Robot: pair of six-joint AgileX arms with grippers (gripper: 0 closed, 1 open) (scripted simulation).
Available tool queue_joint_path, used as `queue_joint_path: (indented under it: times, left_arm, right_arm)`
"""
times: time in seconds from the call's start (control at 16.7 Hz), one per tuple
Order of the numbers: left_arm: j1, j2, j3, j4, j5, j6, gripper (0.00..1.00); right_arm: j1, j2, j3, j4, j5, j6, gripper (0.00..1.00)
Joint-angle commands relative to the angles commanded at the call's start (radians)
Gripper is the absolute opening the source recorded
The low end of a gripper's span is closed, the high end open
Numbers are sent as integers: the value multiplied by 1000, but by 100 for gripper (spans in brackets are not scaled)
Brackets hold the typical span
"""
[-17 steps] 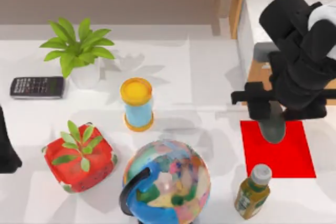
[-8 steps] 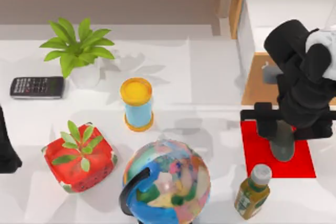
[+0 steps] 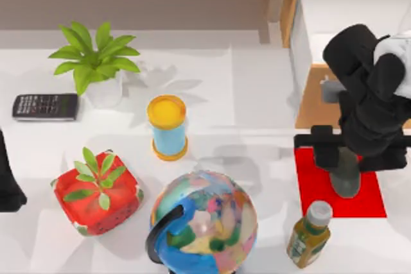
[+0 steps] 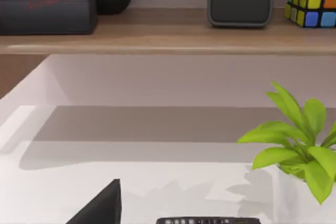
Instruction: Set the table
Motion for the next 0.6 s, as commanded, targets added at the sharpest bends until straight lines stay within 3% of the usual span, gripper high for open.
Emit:
queue_joint_path:
  times: [0.6]
  left_arm:
    - [0, 0, 0, 0, 0, 0, 100]
  right_arm:
    - [18, -11, 5, -6, -2, -1, 0]
